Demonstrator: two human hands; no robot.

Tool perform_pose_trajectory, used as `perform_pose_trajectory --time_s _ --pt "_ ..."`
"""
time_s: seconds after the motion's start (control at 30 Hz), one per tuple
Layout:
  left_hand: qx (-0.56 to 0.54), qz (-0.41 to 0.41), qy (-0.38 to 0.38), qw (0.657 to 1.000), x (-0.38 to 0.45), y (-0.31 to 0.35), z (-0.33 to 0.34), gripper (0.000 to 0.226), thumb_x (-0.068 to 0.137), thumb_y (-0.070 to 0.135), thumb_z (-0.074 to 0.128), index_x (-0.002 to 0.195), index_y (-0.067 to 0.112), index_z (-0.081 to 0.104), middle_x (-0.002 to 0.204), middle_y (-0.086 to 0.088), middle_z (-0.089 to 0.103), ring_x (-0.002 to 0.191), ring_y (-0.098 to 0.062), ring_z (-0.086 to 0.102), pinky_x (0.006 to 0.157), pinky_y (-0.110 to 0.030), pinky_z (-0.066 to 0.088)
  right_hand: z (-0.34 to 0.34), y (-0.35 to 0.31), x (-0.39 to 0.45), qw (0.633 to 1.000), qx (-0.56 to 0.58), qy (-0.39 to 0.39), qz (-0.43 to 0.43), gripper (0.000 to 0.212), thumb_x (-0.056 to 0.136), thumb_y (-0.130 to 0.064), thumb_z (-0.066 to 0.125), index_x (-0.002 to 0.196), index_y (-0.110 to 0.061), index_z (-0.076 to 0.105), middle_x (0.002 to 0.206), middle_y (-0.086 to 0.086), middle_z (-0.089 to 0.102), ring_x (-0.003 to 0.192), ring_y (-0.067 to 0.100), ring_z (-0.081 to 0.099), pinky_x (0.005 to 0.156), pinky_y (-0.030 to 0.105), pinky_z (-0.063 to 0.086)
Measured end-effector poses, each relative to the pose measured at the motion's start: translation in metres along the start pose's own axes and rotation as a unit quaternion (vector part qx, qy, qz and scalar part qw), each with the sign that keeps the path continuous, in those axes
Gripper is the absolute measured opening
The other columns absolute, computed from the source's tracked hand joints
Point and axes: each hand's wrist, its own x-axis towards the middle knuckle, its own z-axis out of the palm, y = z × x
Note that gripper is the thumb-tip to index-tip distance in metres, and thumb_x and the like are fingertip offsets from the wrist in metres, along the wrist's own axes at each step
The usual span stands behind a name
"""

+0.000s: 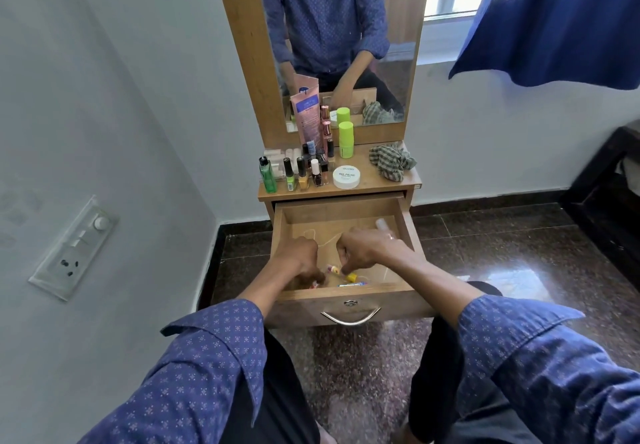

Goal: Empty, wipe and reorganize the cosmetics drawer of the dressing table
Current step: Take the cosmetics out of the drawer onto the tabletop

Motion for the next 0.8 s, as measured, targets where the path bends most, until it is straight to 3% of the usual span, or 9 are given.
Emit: perform_pose_trajectory --time_s 0.23,0.37,0.47,0.53,0.63,0.7,0.8 --pt "-0.032 -0.006 0.054 0.998 -0.007 0.001 -0.004 0.029 0.083 0.045 0.081 0.080 0.020 0.066 0.096 -0.005 0.073 0.088 -0.023 0.067 0.068 -0.033 0.047 0.011 -0.007 -0.003 0.999 -0.029 0.036 0.009 0.031 0.076 -0.039 0.089 0.094 -0.020 0.072 0.107 0.003 0.071 0.099 0.026 0.066 0.073 0.034 0.048" --pt "-0.090 -0.027 0.169 0.981 -0.012 -0.007 -0.013 0.024 0.086 0.038 0.072 0.071 0.019 0.074 0.071 0.008 0.074 0.075 -0.010 0.069 0.063 -0.030 0.047 0.012 -0.007 -0.001 0.998 -0.007 0.061 0.011 0.026 0.077 -0.040 0.085 0.090 -0.023 0.071 0.103 0.000 0.072 0.096 0.025 0.067 0.072 0.034 0.047" --pt "-0.178 -0.045 0.279 0.943 -0.014 -0.016 -0.020 0.023 0.092 0.040 0.067 0.078 0.025 0.078 0.061 0.018 0.069 0.068 0.000 0.068 0.074 -0.031 0.059 0.002 -0.005 0.002 0.995 0.046 0.090 0.010 0.025 0.074 -0.043 0.082 0.085 -0.024 0.069 0.091 -0.006 0.074 0.088 0.021 0.069 0.069 0.033 0.050" --pt "-0.239 -0.054 0.353 0.903 -0.019 -0.018 -0.029 0.017 0.097 0.042 0.068 0.091 0.028 0.076 0.073 0.019 0.071 0.071 0.000 0.067 0.072 -0.028 0.057 -0.009 -0.002 0.002 0.989 0.095 0.114 0.011 0.024 0.073 -0.041 0.080 0.084 -0.024 0.068 0.083 -0.011 0.073 0.081 0.016 0.069 0.063 0.029 0.048" --pt "-0.294 -0.077 0.455 0.837 -0.022 -0.022 -0.045 0.012 0.098 0.036 0.070 0.103 0.027 0.076 0.092 0.013 0.076 0.077 -0.004 0.067 0.073 -0.025 0.053 -0.026 0.002 0.004 0.969 0.185 0.166 0.000 0.024 0.071 -0.040 0.079 0.083 -0.024 0.068 0.081 -0.011 0.072 0.078 0.013 0.069 0.071 0.039 0.059" --pt "-0.315 -0.107 0.489 0.806 -0.021 -0.026 -0.052 0.017 0.097 0.037 0.071 0.108 0.025 0.077 0.100 0.008 0.078 0.087 -0.011 0.072 0.078 -0.028 0.054 -0.035 0.007 0.006 0.946 0.251 0.206 -0.015 0.021 0.074 -0.037 0.081 0.084 -0.023 0.070 0.079 -0.008 0.074 0.076 0.012 0.070 0.075 0.044 0.061" --pt "-0.326 -0.145 0.508 0.783 -0.017 -0.029 -0.058 0.023 0.097 0.037 0.072 0.114 0.021 0.077 0.104 0.003 0.079 0.095 -0.018 0.074 0.084 -0.036 0.055 -0.045 0.014 0.009 0.911 0.315 0.265 -0.024 0.016 0.079 -0.029 0.082 0.086 -0.018 0.072 0.078 -0.005 0.075 0.074 0.010 0.071 0.074 0.040 0.060"
